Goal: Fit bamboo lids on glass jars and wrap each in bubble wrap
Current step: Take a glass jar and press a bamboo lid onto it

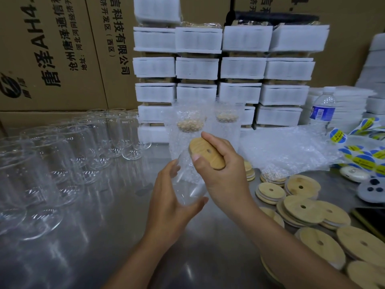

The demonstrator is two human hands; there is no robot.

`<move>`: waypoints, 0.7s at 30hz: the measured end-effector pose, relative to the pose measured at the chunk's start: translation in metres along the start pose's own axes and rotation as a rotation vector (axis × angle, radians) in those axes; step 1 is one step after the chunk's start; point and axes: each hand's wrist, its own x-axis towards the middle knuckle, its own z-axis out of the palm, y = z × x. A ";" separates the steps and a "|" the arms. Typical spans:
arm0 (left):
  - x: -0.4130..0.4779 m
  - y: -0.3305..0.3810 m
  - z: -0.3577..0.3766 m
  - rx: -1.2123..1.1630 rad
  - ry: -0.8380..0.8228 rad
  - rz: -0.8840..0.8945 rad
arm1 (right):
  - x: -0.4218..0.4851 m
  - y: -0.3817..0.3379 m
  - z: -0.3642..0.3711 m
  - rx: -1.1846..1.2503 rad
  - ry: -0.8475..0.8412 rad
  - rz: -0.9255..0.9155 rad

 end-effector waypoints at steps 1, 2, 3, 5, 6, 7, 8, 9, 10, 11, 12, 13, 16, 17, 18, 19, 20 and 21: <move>0.000 -0.001 0.000 -0.010 -0.004 -0.003 | 0.000 0.000 -0.001 -0.009 -0.009 0.011; 0.000 -0.002 0.001 -0.016 -0.007 -0.005 | 0.001 0.000 -0.002 -0.021 -0.026 0.024; 0.000 -0.002 0.002 -0.019 -0.007 -0.008 | 0.003 -0.001 -0.004 -0.041 -0.055 0.038; 0.002 -0.002 0.003 -0.021 0.011 -0.018 | 0.008 -0.005 -0.011 -0.079 -0.164 0.069; 0.004 -0.003 0.003 -0.025 0.036 -0.026 | 0.013 -0.007 -0.016 -0.085 -0.211 0.078; 0.006 -0.004 0.003 -0.036 0.065 -0.037 | 0.018 -0.007 -0.023 -0.084 -0.215 0.081; 0.008 -0.005 0.003 -0.056 0.096 -0.050 | 0.025 -0.005 -0.031 -0.082 -0.172 0.078; 0.009 -0.006 0.002 -0.080 0.123 -0.069 | 0.033 -0.002 -0.040 -0.082 -0.089 0.073; 0.011 -0.007 0.002 -0.107 0.146 -0.093 | 0.041 0.003 -0.049 -0.115 0.017 0.062; 0.012 -0.007 0.002 -0.134 0.165 -0.117 | 0.048 0.010 -0.059 -0.189 0.111 0.059; 0.013 -0.008 0.002 -0.160 0.180 -0.136 | 0.055 0.019 -0.070 -0.294 0.172 0.072; 0.013 -0.009 0.002 -0.181 0.192 -0.150 | 0.061 0.031 -0.081 -0.416 0.195 0.110; 0.015 -0.008 0.002 -0.200 0.213 -0.162 | 0.069 0.061 -0.107 -0.836 0.102 0.332; 0.015 -0.007 0.002 -0.196 0.215 -0.159 | 0.068 0.069 -0.112 -0.969 0.061 0.413; 0.015 -0.007 0.002 -0.191 0.215 -0.157 | 0.065 0.075 -0.116 -1.079 0.034 0.475; 0.015 -0.007 0.002 -0.187 0.213 -0.157 | 0.062 0.080 -0.119 -1.161 0.016 0.516; 0.015 -0.006 0.003 -0.185 0.210 -0.158 | 0.060 0.084 -0.121 -1.214 0.005 0.541; 0.015 -0.006 0.003 -0.186 0.206 -0.156 | 0.058 0.087 -0.123 -1.246 -0.002 0.554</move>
